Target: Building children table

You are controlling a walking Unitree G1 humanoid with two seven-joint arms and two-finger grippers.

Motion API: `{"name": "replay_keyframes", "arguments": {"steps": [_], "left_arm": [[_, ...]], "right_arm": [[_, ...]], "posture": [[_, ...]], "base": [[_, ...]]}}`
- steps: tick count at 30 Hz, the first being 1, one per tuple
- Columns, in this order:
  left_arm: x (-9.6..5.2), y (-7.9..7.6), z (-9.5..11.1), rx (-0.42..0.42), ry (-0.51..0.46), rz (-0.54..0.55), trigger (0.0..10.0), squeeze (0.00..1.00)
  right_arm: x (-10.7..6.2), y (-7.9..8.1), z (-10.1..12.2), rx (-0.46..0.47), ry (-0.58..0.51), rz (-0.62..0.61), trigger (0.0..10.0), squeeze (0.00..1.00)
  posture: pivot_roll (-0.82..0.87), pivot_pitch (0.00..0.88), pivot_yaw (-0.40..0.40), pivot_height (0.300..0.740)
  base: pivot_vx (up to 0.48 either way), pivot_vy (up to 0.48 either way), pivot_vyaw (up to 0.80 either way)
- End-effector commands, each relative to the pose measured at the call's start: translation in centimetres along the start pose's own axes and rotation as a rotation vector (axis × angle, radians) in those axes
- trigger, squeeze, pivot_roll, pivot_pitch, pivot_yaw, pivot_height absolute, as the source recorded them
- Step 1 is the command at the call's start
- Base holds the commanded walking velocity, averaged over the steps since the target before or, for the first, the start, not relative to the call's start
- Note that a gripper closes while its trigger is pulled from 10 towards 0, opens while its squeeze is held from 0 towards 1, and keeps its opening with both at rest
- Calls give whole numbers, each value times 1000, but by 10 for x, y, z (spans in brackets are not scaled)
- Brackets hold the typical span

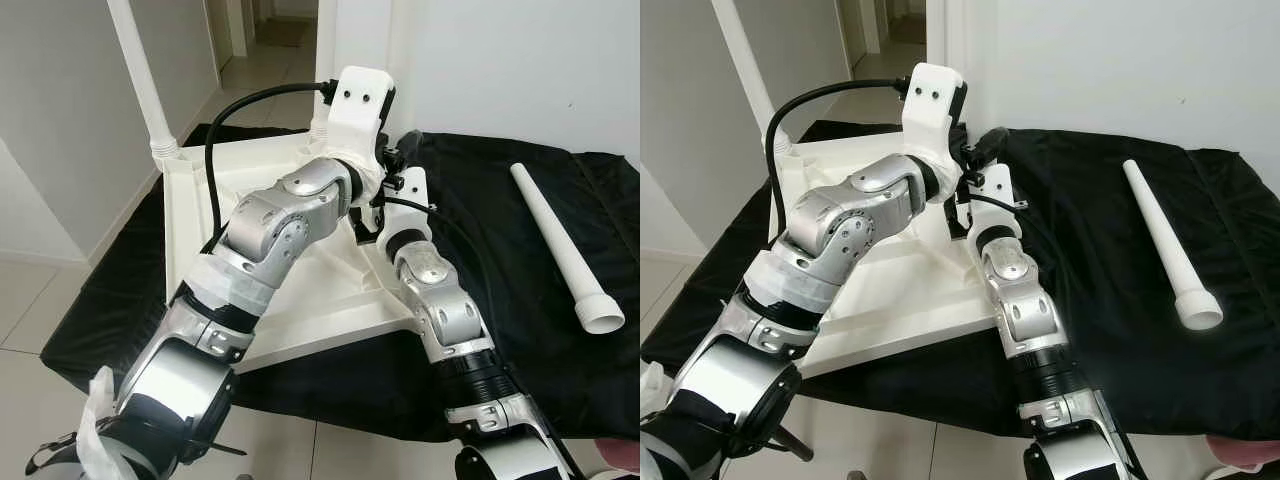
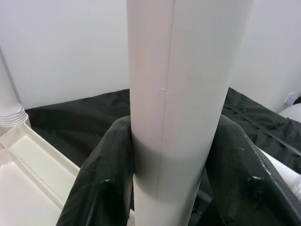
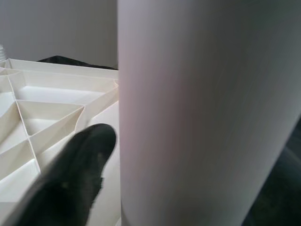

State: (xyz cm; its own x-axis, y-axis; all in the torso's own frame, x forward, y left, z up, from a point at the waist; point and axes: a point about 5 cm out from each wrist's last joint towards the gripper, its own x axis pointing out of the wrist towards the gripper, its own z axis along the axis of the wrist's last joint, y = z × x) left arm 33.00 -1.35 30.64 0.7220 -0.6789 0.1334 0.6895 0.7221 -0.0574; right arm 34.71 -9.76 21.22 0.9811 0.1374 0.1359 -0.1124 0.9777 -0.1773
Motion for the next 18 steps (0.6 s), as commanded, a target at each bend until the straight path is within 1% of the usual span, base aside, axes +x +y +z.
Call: {"name": "replay_keyframes", "arguments": {"steps": [1,3,4,17,18], "left_arm": [[2,-3,2,18,-4,-28,10000,0],[2,-3,2,19,-4,-28,10000,0],[3,-4,2,20,-5,-29,10000,0],[4,-6,4,39,-9,-35,10000,0],[4,-7,3,41,-9,-40,10000,0]], "right_arm": [[2,2,6,-18,-19,3,4392,0],[3,2,6,-20,-20,3,4392,0],[2,2,6,-19,-19,6,0,0],[2,1,4,10,-8,-9,0,0],[2,1,3,20,-4,-14,10000,0]], "posture": [[-75,21,40,740],[-75,21,40,740],[-74,20,39,740],[-72,21,42,740],[-69,23,43,740]], "base": [[0,0,0],[0,0,0],[0,0,0],[0,0,0],[0,0,0]]}}
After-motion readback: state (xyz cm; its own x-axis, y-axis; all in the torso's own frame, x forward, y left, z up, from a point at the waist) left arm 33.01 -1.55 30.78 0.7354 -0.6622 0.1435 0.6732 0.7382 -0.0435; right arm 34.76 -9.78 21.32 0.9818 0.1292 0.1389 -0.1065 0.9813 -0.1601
